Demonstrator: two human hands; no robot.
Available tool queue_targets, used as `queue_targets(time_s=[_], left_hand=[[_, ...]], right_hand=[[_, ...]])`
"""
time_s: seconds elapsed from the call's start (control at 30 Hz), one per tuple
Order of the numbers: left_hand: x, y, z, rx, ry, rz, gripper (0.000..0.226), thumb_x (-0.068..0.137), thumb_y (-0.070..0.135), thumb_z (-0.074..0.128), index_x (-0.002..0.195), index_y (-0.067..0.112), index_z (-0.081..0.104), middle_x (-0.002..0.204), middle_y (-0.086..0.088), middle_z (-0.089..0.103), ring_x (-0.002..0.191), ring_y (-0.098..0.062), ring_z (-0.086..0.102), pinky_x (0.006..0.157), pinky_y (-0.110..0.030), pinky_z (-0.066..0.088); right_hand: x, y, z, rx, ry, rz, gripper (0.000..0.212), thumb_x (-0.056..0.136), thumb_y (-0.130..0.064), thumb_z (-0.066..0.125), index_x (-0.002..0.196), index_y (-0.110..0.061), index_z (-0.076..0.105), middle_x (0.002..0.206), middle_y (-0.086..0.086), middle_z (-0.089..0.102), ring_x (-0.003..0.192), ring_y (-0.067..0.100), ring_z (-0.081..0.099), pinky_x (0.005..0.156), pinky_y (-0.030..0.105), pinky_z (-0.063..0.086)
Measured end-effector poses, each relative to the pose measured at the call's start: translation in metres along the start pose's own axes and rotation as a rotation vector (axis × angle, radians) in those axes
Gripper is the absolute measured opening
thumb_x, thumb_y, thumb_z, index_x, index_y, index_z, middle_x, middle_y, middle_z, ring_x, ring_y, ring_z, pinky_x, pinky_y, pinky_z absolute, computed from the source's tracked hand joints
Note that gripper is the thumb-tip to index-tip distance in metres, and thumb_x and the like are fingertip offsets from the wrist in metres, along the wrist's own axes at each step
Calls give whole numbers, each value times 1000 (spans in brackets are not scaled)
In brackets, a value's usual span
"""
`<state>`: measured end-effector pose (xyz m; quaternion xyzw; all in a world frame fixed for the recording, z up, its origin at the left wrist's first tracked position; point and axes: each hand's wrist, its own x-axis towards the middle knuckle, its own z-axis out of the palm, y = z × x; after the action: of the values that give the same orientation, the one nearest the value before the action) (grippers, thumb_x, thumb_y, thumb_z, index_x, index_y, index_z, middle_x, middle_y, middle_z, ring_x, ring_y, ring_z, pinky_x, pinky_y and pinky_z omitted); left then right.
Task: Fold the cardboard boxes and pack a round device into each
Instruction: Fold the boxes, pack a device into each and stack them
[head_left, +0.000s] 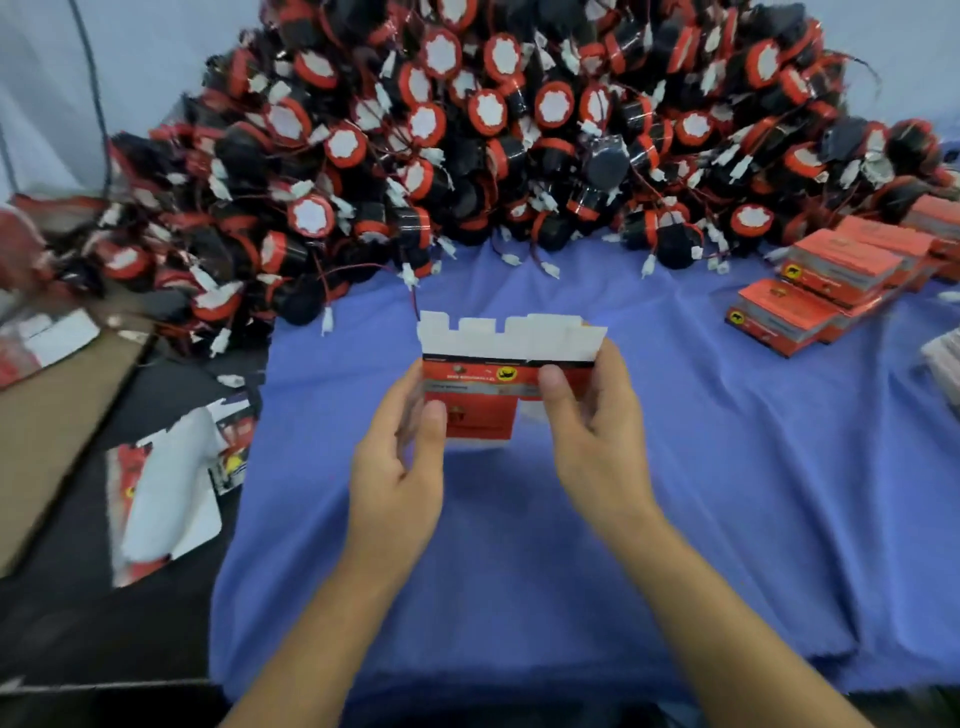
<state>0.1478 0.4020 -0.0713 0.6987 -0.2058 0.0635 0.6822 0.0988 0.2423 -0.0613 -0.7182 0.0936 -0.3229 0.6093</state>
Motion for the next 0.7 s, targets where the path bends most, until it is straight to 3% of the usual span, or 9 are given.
queue_targets(time_s=[0.13,0.23,0.33,0.4,0.5,0.7], left_hand=[[-7,-11,-12,9,40,29,49,104,27,53,151,17,46,142,23,59,135,-3,54,108,-22,46],[-8,-11,-15,26,64,56,49,106,30,54,153,24,43,143,23,58,134,-2,54,104,-17,45],[-7,-13,-15,40,55,65,52,104,33,57,154,25,42,144,24,56,135,-2,53,105,-16,44],[-7,-16,-15,51,46,70,55,104,32,58,155,23,41,146,23,55,136,-2,52,106,-17,43],[-8,-17,-16,41,50,62,56,103,31,60,154,21,41,146,19,56,136,-4,53,106,-17,43],[-10,-15,-15,80,30,83,45,104,30,58,147,21,51,141,13,61,134,-10,56,108,-30,48]], right_hand=[[-6,5,31,-3,-65,4,80,97,-43,62,162,-31,17,150,-20,48,137,-1,47,109,16,40],[-9,10,40,9,-72,-13,95,91,-44,70,161,-34,7,152,-16,45,139,5,48,110,21,43],[-13,14,43,44,-34,-52,82,88,-39,74,149,-27,19,148,-2,49,134,16,55,106,30,48],[-13,16,44,46,-18,-67,73,88,-42,72,141,-26,25,141,-10,53,129,15,58,104,29,50],[-13,17,44,25,-36,-86,75,92,-43,68,147,-19,25,138,-22,51,130,13,56,103,27,49],[-13,15,43,22,-66,-119,74,95,-44,65,156,-23,29,146,-14,50,138,18,49,107,24,44]])
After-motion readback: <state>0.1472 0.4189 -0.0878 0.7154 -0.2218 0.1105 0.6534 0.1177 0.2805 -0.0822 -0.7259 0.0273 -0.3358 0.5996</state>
